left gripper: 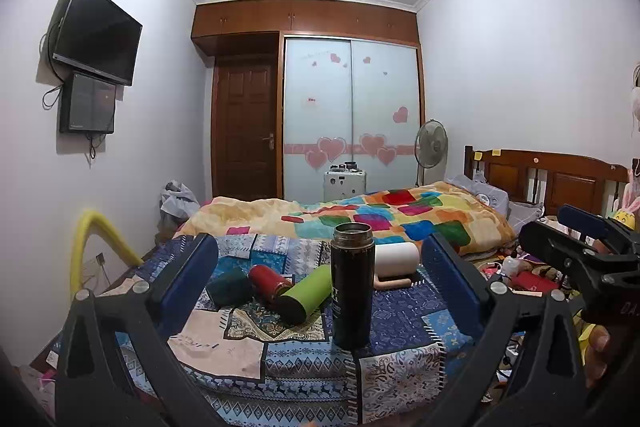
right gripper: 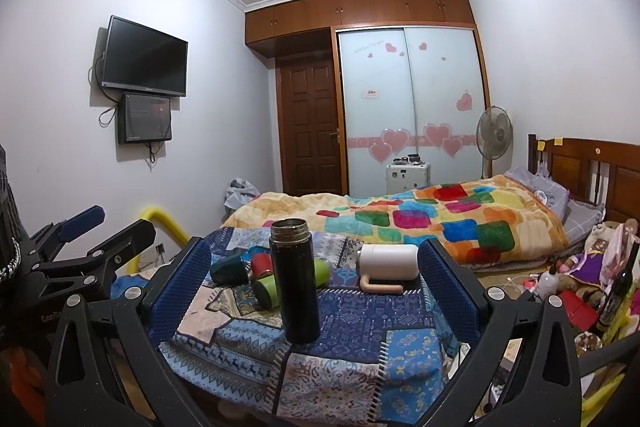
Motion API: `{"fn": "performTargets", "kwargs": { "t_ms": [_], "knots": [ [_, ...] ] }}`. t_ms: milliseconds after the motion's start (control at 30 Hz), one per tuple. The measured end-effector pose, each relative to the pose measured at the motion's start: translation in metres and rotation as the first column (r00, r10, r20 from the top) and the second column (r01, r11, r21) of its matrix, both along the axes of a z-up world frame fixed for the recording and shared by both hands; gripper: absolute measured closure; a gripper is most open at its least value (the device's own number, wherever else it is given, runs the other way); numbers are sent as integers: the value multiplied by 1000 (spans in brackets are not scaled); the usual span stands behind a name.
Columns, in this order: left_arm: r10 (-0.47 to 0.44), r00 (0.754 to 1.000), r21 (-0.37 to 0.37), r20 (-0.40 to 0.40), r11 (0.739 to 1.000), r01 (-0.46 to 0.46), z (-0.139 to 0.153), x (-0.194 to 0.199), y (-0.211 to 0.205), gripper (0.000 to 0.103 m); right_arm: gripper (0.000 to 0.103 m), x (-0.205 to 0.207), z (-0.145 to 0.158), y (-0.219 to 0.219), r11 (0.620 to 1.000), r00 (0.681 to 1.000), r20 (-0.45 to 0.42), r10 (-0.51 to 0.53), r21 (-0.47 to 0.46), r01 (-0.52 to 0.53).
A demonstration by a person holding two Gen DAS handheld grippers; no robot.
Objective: Flip cup upright
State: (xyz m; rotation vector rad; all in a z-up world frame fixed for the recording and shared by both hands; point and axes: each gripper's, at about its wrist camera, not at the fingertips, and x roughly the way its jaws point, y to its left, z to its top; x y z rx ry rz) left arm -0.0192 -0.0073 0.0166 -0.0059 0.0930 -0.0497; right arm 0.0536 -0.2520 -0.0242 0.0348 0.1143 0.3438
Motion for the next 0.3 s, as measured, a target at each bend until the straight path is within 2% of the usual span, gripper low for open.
{"fn": "performTargets", "kwargs": {
  "t_ms": [300],
  "knots": [
    [-6,1000,1,-9,1000,6,0,2,0,0,0,1,-1,0,1000,1000,-3,0,2,0]
  ]
}}
